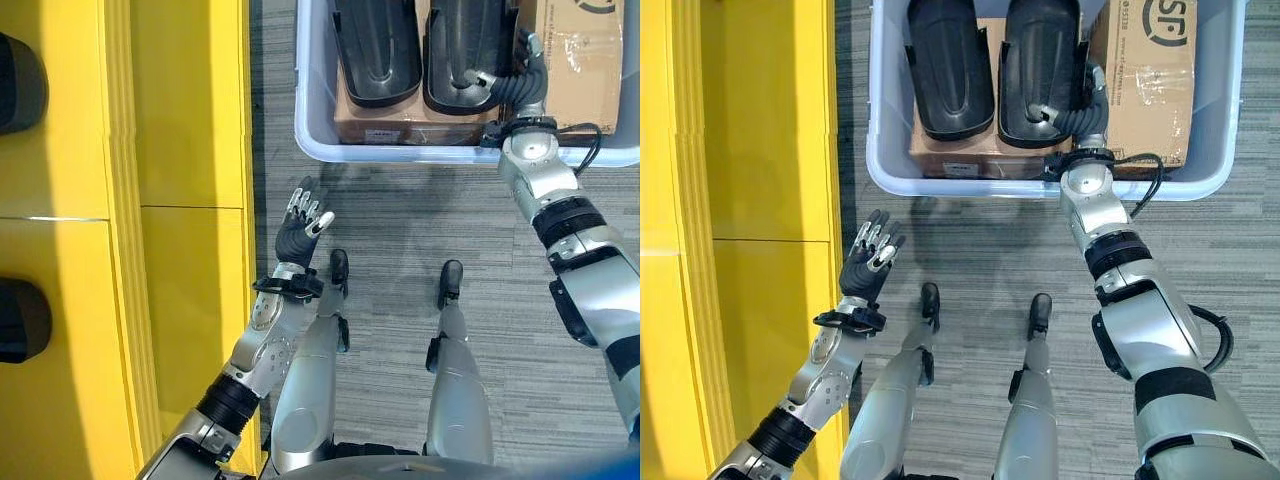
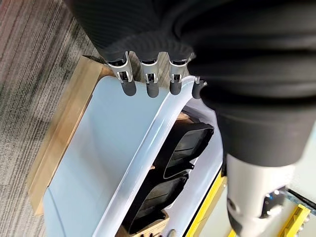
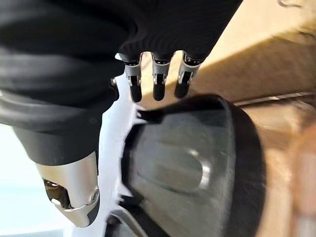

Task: Move parts from the plastic box to the shelf.

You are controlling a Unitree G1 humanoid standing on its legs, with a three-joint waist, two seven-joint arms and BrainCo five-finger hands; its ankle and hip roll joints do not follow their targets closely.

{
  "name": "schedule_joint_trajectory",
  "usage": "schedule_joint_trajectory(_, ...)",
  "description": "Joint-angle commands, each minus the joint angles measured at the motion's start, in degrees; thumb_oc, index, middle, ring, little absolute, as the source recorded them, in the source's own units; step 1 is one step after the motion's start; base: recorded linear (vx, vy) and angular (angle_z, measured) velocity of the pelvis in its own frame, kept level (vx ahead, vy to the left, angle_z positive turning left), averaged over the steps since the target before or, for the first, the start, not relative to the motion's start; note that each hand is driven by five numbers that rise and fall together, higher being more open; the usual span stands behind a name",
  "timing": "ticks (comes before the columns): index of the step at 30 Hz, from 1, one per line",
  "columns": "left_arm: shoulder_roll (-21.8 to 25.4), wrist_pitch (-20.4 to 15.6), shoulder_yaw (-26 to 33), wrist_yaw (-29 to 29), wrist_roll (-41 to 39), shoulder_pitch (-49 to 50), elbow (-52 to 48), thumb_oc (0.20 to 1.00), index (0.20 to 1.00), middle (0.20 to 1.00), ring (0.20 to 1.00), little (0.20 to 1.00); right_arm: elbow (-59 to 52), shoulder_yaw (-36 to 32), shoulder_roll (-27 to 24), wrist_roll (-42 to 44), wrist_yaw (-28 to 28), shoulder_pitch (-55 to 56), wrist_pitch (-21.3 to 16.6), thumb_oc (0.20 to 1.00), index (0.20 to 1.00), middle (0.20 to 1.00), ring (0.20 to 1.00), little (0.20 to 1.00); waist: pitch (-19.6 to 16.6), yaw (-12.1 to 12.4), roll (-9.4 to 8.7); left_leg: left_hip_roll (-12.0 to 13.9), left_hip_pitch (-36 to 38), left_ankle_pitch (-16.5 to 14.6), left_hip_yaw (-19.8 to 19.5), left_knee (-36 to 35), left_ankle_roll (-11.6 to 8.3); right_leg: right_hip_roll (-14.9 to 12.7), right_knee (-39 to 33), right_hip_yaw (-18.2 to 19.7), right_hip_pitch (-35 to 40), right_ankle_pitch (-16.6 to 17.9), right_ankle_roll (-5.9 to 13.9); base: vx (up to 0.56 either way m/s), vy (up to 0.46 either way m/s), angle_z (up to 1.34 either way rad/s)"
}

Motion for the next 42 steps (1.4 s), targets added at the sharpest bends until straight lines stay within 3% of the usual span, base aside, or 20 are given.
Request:
schedule_joint_trajectory(1, 2.4, -3.3, 0.1, 0.4, 0.7, 0.5, -5.0, 1.000, 1.000, 1.000, 1.000, 1.000, 1.0, 1.7, -2.7, -2.9, -2.0, -6.8, -2.2, 1.000, 1.000, 1.000, 1.000, 1.000, 0.6, -0.3, -1.39, 3.9, -3.0, -0.3, -1.1, 2.7, -3.64, -5.6, 3.9, -1.1, 4.2, -2.1, 2.35, 0.00, 0.000, 0.00)
schedule_joint_trajectory(11, 2.4, -3.4, 0.0, 0.7, 0.8, 0.3, -5.1, 1.000, 1.000, 1.000, 1.000, 1.000, -0.5, 2.4, -3.7, -4.4, -3.0, -8.0, -2.3, 1.000, 1.000, 1.000, 1.000, 1.000, 0.6, -0.4, -1.50, 3.9, -3.7, 0.1, -1.0, 2.2, -3.67, -5.4, 4.0, -1.1, 3.2, -1.9, 2.34, 0.00, 0.000, 0.00)
schedule_joint_trajectory(27, 3.6, -3.6, -1.4, 0.3, 0.2, 0.5, -6.0, 1.000, 1.000, 1.000, 1.000, 1.000, 13.7, 4.3, -3.6, -0.5, -0.8, -12.2, -1.2, 1.000, 1.000, 1.000, 1.000, 1.000, 0.6, 1.2, -0.03, 3.2, -6.4, -0.2, -1.6, 2.5, -3.63, -5.3, 4.0, -2.2, 1.8, -2.5, 2.47, 0.00, -0.002, 0.02)
schedule_joint_trajectory(42, 3.9, -3.4, -3.4, -0.1, 0.1, -0.1, -6.1, 1.000, 1.000, 1.000, 1.000, 1.000, 22.2, 4.6, -6.9, 2.7, 0.6, -14.6, 0.3, 1.000, 1.000, 1.000, 1.000, 1.000, 0.6, 2.5, 1.77, 2.4, -7.7, -0.6, -1.7, 2.5, -3.48, -5.3, 4.2, -2.7, 0.9, -3.3, 2.68, 0.01, 0.002, 0.01)
